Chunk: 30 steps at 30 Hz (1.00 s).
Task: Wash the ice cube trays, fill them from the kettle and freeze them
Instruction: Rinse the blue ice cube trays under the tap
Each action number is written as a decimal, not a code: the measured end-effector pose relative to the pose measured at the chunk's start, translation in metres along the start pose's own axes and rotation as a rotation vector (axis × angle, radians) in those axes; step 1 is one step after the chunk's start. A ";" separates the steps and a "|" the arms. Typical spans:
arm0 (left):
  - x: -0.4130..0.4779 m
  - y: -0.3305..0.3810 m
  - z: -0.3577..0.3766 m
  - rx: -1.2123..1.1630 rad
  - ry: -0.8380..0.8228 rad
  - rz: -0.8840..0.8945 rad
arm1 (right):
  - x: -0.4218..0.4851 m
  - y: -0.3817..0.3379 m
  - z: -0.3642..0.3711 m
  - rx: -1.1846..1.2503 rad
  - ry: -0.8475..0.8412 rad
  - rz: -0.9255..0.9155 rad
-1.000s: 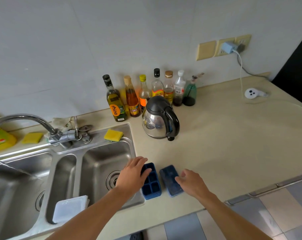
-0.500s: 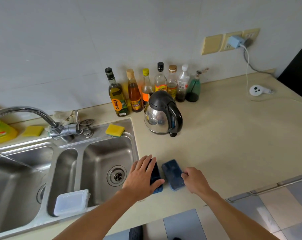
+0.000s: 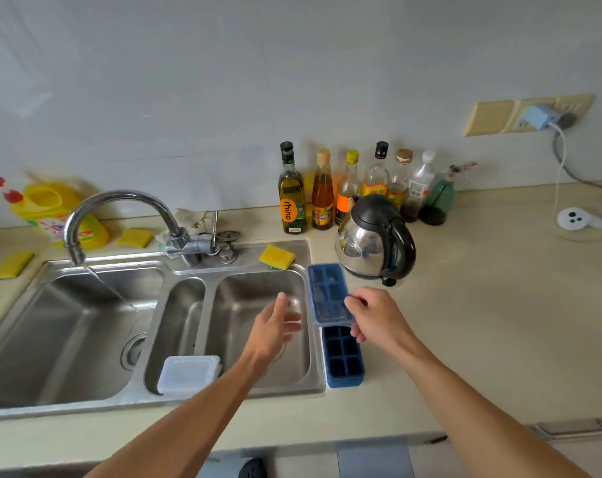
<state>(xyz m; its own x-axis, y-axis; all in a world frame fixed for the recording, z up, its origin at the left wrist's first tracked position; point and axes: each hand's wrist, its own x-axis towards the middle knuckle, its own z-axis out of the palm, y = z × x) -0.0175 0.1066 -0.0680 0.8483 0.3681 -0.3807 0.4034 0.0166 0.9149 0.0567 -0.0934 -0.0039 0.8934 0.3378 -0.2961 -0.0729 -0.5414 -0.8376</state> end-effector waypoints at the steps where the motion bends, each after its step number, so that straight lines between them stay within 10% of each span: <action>1: -0.001 0.002 -0.010 -0.118 -0.021 -0.063 | 0.000 -0.011 0.012 -0.003 -0.032 -0.014; 11: 0.019 -0.022 -0.158 -0.698 -0.042 -0.277 | 0.034 -0.089 0.189 -0.147 -0.318 -0.049; 30: 0.078 -0.055 -0.348 -0.664 0.244 -0.487 | 0.084 -0.170 0.387 -0.379 -0.453 -0.141</action>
<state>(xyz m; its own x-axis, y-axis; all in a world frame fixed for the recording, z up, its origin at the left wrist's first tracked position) -0.0929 0.4582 -0.1016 0.5045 0.3666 -0.7817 0.3546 0.7375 0.5747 -0.0270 0.3253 -0.0639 0.5992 0.6753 -0.4300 0.2700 -0.6762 -0.6855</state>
